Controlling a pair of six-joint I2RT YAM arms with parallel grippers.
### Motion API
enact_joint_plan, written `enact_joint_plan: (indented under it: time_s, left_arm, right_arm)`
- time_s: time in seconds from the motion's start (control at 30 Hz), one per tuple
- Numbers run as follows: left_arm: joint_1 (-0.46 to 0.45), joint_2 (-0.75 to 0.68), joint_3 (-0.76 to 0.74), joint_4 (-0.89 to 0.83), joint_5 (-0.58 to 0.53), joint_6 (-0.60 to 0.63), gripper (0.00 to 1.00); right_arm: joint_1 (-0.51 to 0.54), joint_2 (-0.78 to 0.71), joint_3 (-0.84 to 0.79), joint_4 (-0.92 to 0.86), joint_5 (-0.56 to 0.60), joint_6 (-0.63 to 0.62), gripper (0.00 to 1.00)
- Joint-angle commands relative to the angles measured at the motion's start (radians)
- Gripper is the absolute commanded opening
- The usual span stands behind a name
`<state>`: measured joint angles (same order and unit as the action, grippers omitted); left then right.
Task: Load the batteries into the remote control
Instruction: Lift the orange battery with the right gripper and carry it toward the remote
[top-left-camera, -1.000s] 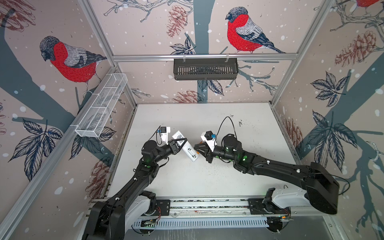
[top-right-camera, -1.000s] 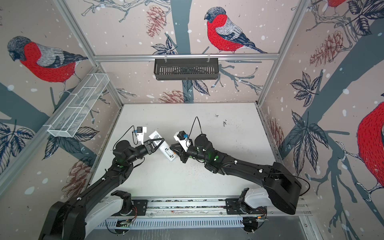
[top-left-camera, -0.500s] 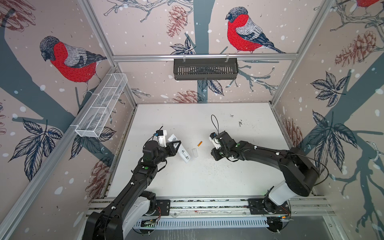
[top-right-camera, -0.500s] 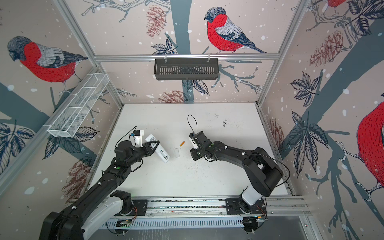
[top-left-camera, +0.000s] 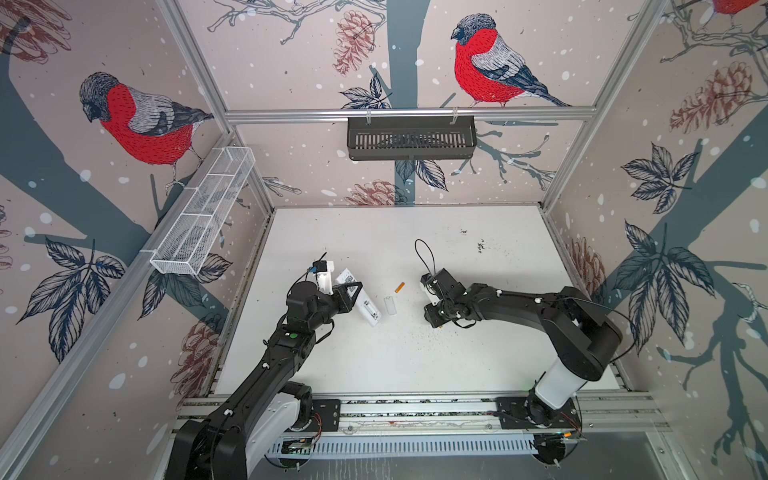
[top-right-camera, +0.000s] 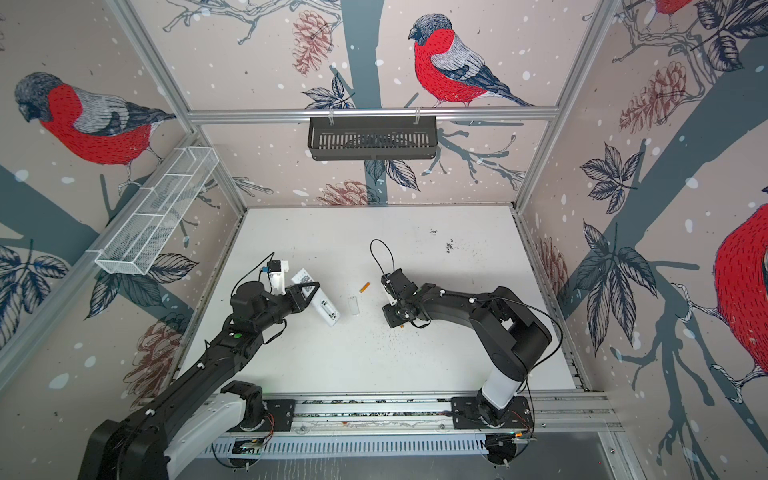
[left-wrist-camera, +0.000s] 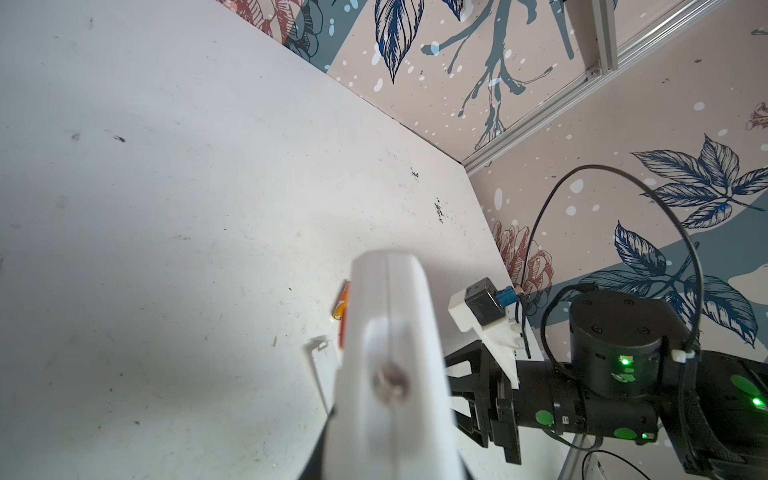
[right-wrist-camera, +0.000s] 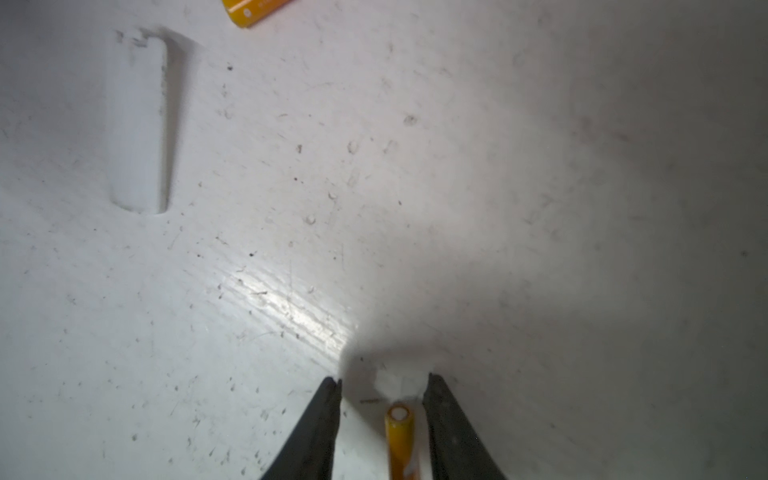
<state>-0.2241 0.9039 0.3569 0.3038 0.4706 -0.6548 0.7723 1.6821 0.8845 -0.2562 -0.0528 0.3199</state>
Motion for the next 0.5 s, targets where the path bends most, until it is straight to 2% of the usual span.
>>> enact_joint_plan:
  time_s: [0.0, 0.23, 0.47]
  left_arm:
    - [0.003, 0.005, -0.001, 0.052, 0.013, 0.006, 0.00]
    - [0.002, 0.016, -0.007, 0.072, 0.018, 0.000, 0.00]
    - [0.002, 0.031, -0.012, 0.096, 0.029, -0.008, 0.00]
  right_arm:
    - [0.008, -0.017, -0.016, -0.085, 0.055, 0.032, 0.44]
    - [0.036, -0.081, -0.079, -0.120, 0.076, 0.072, 0.44]
    - [0.049, -0.081, -0.102, -0.112, 0.096, 0.072, 0.36]
